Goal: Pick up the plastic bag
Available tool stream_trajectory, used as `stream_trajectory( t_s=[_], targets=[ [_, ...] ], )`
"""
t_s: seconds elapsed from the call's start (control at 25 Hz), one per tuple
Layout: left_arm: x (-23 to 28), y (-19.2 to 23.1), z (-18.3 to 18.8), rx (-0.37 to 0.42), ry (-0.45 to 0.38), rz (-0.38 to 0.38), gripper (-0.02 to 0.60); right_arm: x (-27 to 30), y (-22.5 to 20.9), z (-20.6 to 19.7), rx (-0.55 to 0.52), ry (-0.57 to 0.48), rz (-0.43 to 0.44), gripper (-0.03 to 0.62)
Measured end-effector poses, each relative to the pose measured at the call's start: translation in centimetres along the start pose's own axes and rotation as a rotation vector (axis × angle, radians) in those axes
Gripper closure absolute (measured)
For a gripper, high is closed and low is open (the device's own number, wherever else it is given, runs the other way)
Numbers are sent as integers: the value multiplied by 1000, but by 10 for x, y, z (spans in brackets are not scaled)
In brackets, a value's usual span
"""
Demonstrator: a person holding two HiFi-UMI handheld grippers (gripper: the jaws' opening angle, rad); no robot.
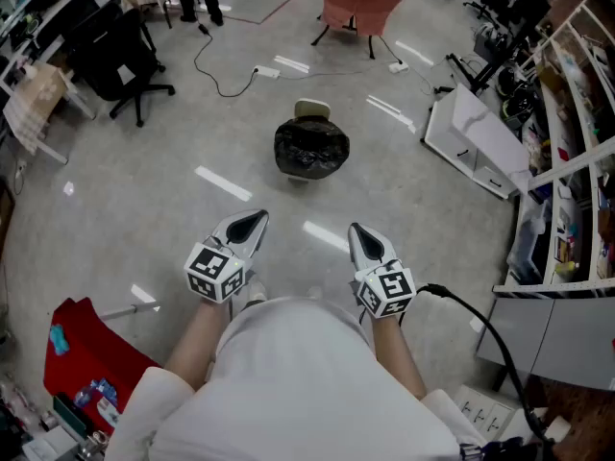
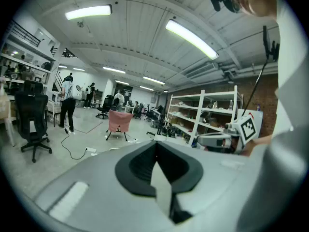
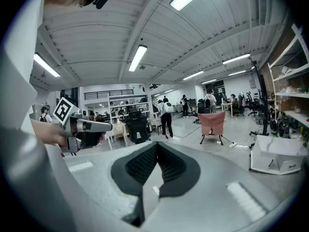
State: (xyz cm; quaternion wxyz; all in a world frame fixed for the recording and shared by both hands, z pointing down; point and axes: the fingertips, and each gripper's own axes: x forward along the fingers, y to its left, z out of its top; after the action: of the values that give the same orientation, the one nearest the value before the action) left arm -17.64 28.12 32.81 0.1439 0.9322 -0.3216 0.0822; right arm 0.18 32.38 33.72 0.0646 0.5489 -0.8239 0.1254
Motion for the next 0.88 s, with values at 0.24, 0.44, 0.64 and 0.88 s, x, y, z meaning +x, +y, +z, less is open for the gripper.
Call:
stream_trajectory(
  t_s=[0.24,0.44,0.64,0.88],
  targets=[
    [2,0,-6,-16,10,6,578,0,-3,0,-3,-3,4,603],
    [6,-8,-8,-18,17,13,578,-4,-9,0,-1,-7,12,603],
    [10,-18,-13,-19,26,31,578,-10,-17,-3,7,-3,30,603],
    [16,-33,-23,-33,32,69,578,-23,-31,-10,13,13,59,602]
  ],
)
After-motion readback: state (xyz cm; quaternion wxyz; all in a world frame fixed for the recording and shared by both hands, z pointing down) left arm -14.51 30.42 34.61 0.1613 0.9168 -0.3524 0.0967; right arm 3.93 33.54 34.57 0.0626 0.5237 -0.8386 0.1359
